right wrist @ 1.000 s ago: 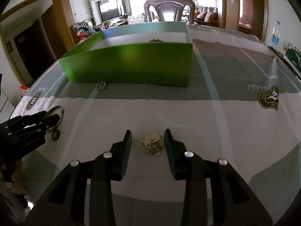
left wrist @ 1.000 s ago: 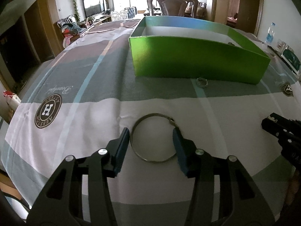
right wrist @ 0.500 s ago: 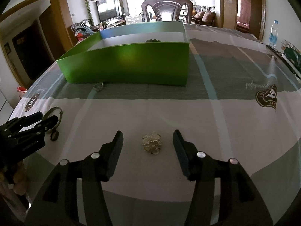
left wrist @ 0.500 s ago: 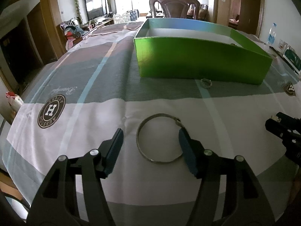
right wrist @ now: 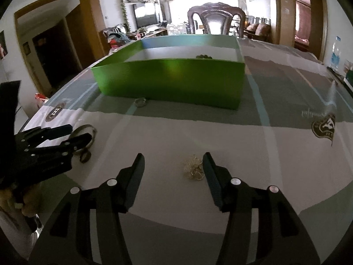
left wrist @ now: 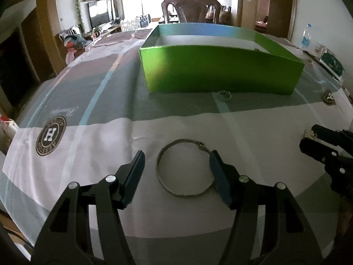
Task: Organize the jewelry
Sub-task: 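Grasp the silver bangle with the left gripper while the right gripper grasps the silver charm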
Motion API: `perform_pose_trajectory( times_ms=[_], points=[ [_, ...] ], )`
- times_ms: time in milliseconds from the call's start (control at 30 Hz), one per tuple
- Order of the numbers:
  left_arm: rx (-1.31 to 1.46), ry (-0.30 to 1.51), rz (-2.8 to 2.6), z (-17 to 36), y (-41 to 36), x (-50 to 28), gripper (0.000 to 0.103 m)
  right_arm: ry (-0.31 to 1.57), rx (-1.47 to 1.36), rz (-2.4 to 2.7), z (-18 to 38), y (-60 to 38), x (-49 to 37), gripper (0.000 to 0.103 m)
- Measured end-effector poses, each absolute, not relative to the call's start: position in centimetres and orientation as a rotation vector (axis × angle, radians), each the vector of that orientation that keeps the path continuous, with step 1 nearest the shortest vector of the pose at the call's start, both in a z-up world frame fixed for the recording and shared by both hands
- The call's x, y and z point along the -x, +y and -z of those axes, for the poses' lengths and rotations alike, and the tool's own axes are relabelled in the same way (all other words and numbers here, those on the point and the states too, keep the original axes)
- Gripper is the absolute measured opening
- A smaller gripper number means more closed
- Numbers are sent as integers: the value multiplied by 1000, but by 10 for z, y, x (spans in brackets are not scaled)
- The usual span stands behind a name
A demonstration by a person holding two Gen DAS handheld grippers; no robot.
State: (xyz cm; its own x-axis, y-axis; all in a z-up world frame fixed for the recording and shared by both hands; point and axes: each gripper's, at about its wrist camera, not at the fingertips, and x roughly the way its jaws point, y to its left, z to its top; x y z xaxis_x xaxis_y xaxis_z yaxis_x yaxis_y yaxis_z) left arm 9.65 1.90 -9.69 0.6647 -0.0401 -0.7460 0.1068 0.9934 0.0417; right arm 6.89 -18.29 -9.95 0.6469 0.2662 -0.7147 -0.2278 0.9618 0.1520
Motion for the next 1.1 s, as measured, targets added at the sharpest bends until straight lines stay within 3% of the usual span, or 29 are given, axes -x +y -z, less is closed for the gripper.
perform_pose_trajectory(
  times_ms=[400, 533, 700, 1100],
  points=[
    [-77, 863, 79, 100, 21, -100, 74, 831, -68, -266, 101, -186, -71, 55],
    [-50, 872, 110, 99, 24, -102, 77, 825, -80, -267, 100, -187, -70, 61],
    [-24, 856, 148, 96, 25, -99, 81, 829, -84, -267, 100, -188, -71, 61],
    [-105, 816, 149, 95, 15, -91, 82, 834, -85, -263, 101, -189, -71, 61]
  ],
)
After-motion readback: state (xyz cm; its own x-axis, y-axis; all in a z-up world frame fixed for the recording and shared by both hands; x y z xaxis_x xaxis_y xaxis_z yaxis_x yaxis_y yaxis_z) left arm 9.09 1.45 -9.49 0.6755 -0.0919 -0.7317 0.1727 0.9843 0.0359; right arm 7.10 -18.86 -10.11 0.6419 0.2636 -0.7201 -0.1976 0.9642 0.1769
